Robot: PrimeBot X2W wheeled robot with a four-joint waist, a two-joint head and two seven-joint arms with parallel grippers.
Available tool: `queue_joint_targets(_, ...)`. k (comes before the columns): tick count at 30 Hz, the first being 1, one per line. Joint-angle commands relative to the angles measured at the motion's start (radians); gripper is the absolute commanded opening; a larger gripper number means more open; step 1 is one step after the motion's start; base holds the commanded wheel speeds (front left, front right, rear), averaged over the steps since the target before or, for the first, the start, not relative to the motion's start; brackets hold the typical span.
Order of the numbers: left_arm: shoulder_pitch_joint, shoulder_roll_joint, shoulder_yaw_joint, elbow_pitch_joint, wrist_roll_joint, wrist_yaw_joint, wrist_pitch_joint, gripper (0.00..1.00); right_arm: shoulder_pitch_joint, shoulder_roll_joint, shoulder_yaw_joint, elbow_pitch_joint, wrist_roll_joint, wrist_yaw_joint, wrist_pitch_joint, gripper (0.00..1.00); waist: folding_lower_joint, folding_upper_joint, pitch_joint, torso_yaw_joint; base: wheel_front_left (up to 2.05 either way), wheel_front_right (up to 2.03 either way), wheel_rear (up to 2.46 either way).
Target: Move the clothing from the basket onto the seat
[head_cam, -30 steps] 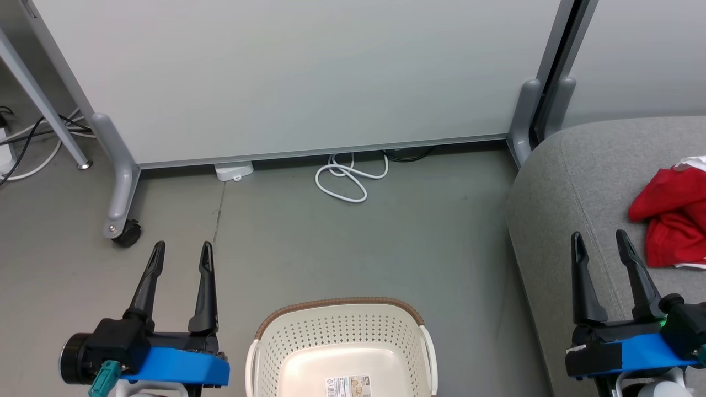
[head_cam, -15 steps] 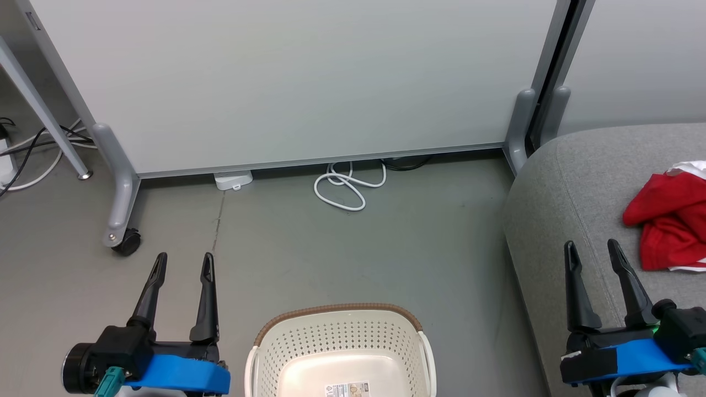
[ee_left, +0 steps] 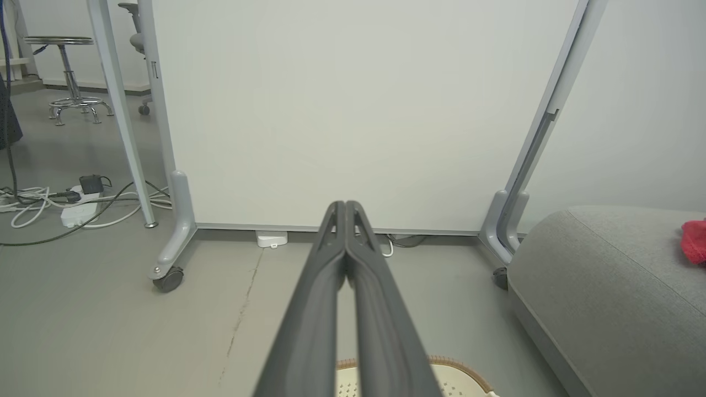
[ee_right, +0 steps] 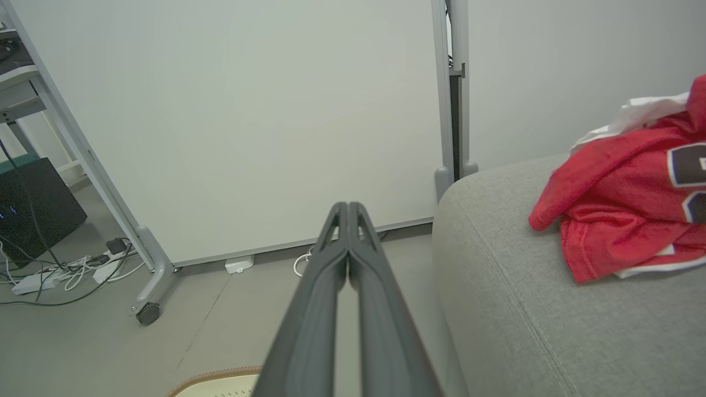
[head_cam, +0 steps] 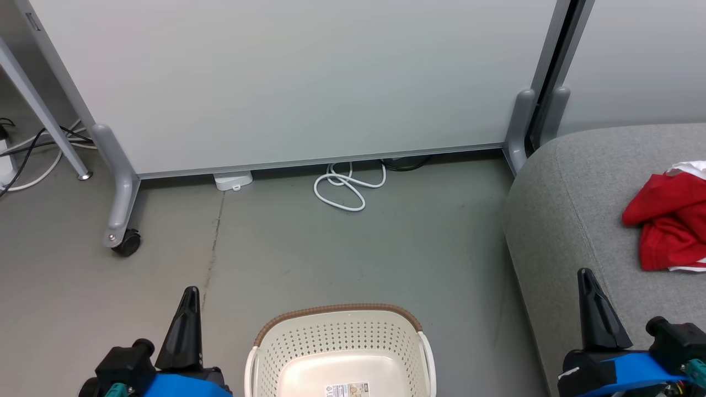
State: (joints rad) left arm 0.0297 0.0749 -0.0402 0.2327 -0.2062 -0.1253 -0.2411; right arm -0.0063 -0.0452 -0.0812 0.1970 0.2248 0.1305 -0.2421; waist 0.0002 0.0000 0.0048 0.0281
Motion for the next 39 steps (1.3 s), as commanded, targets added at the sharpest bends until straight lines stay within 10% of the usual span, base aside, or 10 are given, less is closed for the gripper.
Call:
queue_joint_targets(1, -0.022, 0.003, 0.01, -0.014, -0.059, 0.0, 0.012, 0.0, -0.017, -0.002, -0.004, -0.013, 0.057, 0.0, 0.013, 0.0, -0.0001, 0.0, 0.0, -0.001, 0.0, 0.0, 0.0)
queue_joint_targets(39, -0.078, -0.004, 0.069, -0.004, -0.657, -0.003, 0.159, 0.0, -0.059, -0.004, -0.016, 0.011, 0.644, 0.0, 0.164, 0.0, -0.0001, 0.0, 0.0, -0.009, 0.0, 0.0, 0.0)
